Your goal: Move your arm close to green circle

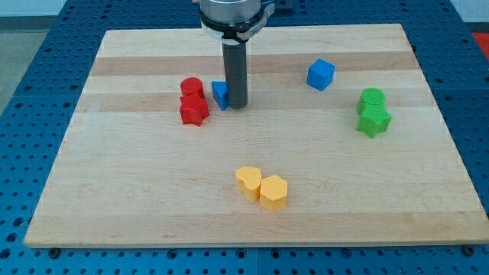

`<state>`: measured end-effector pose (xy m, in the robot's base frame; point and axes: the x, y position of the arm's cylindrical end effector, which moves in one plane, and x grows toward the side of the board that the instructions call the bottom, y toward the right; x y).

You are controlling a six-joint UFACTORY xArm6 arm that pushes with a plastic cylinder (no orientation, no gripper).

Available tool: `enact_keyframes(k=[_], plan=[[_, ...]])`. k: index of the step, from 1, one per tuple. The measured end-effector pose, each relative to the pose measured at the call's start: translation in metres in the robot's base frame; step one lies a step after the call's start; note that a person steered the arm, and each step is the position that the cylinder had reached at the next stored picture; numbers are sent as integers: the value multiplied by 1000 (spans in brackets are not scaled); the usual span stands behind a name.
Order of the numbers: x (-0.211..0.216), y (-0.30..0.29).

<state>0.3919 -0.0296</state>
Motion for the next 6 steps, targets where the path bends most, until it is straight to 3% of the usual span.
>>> enact_keyframes(k=[4, 6], plan=[[-13, 18], [-13, 116]])
